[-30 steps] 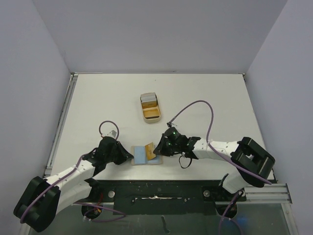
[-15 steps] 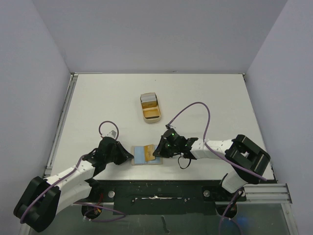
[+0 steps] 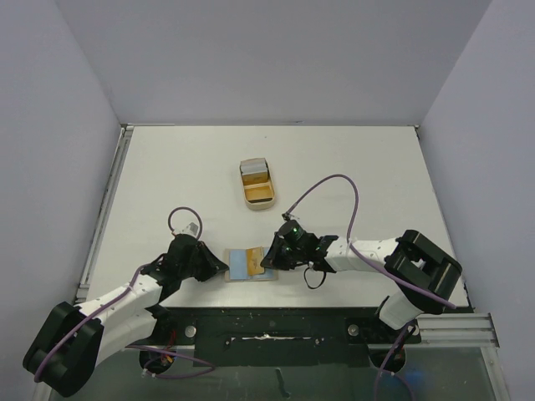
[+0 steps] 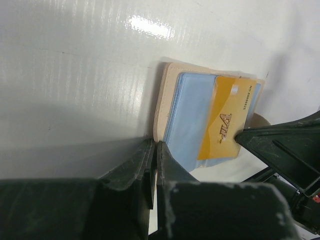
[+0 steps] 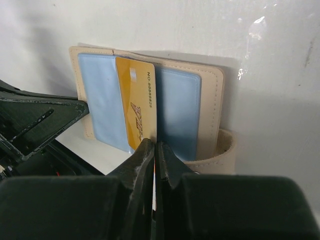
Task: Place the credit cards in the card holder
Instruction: Insert the credit card into the card holder.
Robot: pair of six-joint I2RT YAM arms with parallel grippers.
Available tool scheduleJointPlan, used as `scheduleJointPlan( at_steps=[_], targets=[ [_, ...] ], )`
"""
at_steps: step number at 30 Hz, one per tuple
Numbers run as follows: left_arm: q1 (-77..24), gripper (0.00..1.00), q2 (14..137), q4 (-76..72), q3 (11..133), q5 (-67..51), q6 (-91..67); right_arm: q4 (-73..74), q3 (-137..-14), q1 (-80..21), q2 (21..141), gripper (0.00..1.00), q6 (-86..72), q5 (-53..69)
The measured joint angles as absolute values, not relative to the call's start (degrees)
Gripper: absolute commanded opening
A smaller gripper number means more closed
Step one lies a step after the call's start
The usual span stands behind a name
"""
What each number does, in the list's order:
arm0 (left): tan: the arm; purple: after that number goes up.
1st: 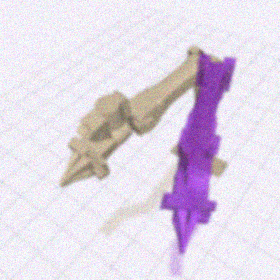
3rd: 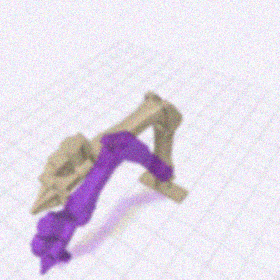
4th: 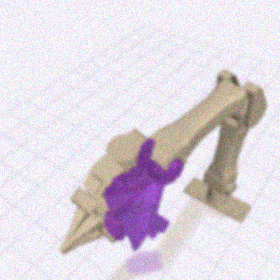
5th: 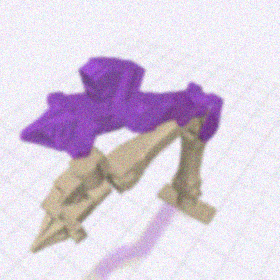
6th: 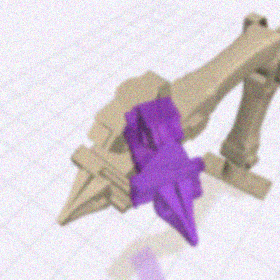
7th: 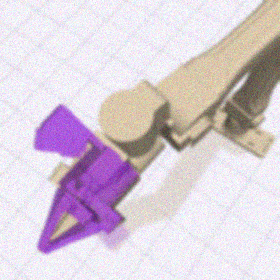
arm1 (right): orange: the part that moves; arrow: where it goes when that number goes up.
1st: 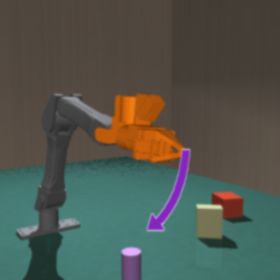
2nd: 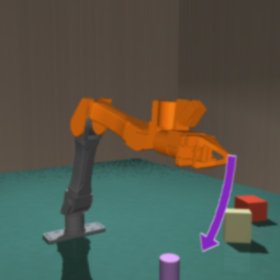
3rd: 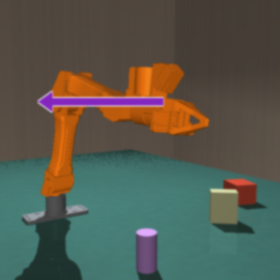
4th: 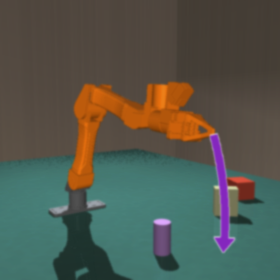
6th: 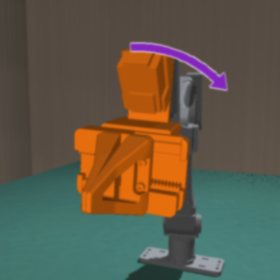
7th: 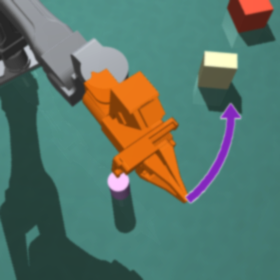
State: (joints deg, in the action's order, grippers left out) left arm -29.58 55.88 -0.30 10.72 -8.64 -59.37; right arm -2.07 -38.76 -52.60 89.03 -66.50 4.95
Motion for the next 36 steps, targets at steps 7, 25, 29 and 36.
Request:
scheduleJointPlan(
  at_steps=[7,25,29,36],
  targets=[
    [-29.58,0.0,55.86,-0.54,10.63,-8.64,-59.4,-2.04,-38.76,-53.04,89.03,0.0,-66.43,4.95],
    [-29.58,0.0,55.88,-0.54,10.63,-8.64,-59.55,-1.98,-38.79,-53.47,89.03,0.16,-65.76,5.26],
    [-29.58,0.0,55.9,-0.54,10.63,-8.64,-59.66,-1.17,-38.85,-53.67,89.06,0.23,-64.73,5.39],
    [-29.63,0.0,55.9,-0.54,10.63,-8.62,-59.79,-1.17,-38.87,-53.74,89.06,0.08,-63.44,5.65]
  ],
)
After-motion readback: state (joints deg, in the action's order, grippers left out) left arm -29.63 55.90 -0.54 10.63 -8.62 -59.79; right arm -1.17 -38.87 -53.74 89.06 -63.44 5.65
